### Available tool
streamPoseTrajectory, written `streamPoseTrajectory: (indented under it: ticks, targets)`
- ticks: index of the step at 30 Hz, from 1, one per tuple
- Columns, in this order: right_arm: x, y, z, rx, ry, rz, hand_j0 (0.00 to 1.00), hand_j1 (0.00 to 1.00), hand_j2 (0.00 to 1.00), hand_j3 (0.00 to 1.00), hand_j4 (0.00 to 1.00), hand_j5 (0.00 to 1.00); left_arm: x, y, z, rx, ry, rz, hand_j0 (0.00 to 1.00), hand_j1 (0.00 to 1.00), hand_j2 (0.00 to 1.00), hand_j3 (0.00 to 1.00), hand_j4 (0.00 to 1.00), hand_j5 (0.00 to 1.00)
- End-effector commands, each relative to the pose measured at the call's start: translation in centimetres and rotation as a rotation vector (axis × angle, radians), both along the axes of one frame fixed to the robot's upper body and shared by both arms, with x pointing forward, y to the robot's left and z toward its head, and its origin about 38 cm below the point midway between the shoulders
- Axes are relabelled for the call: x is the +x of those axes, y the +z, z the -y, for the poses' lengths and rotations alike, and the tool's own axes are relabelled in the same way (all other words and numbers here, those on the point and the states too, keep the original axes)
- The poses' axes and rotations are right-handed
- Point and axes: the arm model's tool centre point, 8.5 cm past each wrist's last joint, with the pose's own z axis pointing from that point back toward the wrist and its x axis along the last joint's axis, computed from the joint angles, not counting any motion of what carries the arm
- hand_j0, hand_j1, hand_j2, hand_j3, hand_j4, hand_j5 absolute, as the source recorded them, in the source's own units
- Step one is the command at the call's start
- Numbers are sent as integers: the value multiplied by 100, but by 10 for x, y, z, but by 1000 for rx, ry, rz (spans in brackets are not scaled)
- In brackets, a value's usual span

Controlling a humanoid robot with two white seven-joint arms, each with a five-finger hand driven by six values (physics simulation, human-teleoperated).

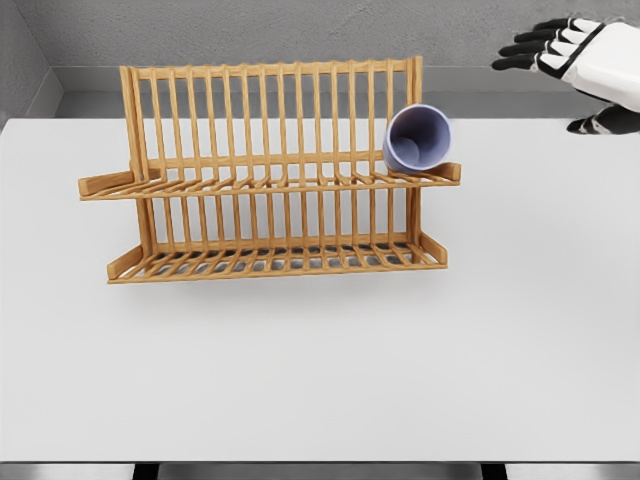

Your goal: Right arm put cup on second shelf

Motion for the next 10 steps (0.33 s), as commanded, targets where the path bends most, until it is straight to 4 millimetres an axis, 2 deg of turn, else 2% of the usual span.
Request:
streamPoseTrajectory:
  ticks: [1, 2, 3, 5, 6, 7, 10]
  targets:
    - [-5, 30, 39, 69, -101, 81, 100, 100, 100, 100, 100, 100, 0, 0, 0, -1, 0, 0, 100, 100, 100, 100, 100, 100]
    - [-10, 12, 49, 82, -129, 41, 100, 100, 100, 100, 100, 100, 0, 0, 0, 0, 0, 0, 100, 100, 100, 100, 100, 100]
    - [-10, -10, 48, 94, -131, -7, 100, 100, 100, 100, 100, 100, 0, 0, 0, -1, 0, 0, 100, 100, 100, 100, 100, 100]
    - [-5, -46, 27, 182, -94, -62, 100, 100, 100, 100, 100, 100, 0, 0, 0, 0, 0, 0, 100, 100, 100, 100, 100, 100]
    - [-4, -54, 19, 201, -78, -74, 100, 100, 100, 100, 100, 100, 0, 0, 0, 0, 0, 0, 100, 100, 100, 100, 100, 100]
    - [-8, -70, 19, 204, -81, -112, 100, 100, 100, 100, 100, 100, 0, 0, 0, 0, 0, 0, 100, 100, 100, 100, 100, 100]
    - [-8, -83, 12, 216, -76, -137, 100, 100, 100, 100, 100, 100, 0, 0, 0, 0, 0, 0, 100, 100, 100, 100, 100, 100]
